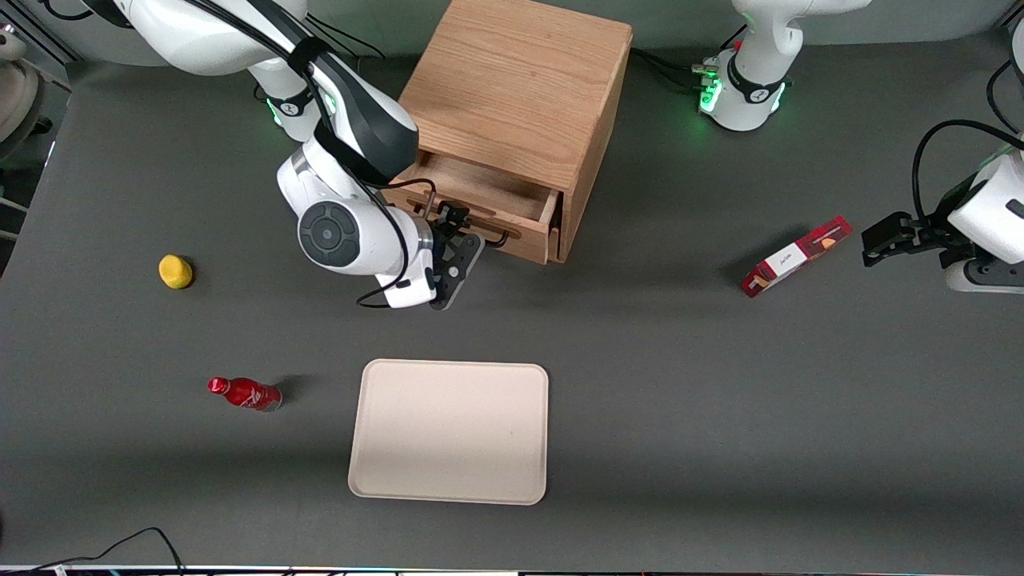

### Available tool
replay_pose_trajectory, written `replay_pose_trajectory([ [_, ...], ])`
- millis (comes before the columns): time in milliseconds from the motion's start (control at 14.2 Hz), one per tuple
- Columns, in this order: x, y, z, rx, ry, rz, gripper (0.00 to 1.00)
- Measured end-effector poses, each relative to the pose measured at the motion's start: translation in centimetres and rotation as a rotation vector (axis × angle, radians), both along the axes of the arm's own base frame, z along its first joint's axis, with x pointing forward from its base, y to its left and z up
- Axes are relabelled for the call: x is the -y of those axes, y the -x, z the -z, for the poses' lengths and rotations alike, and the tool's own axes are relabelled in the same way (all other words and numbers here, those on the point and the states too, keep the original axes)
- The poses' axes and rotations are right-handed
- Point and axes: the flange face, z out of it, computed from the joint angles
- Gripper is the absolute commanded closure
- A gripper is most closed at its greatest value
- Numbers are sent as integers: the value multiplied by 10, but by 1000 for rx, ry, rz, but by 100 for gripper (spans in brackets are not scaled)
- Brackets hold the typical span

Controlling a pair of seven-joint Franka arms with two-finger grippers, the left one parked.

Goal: Close top drawer
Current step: 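Push the drawer front with the right gripper into the cabinet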

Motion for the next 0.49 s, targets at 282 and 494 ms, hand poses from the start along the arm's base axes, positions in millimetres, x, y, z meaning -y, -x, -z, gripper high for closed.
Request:
replay_pose_trajectory([
  [282, -3, 15, 9, 4, -5, 9, 0],
  [494, -5, 26, 9, 4, 4, 21, 0],
])
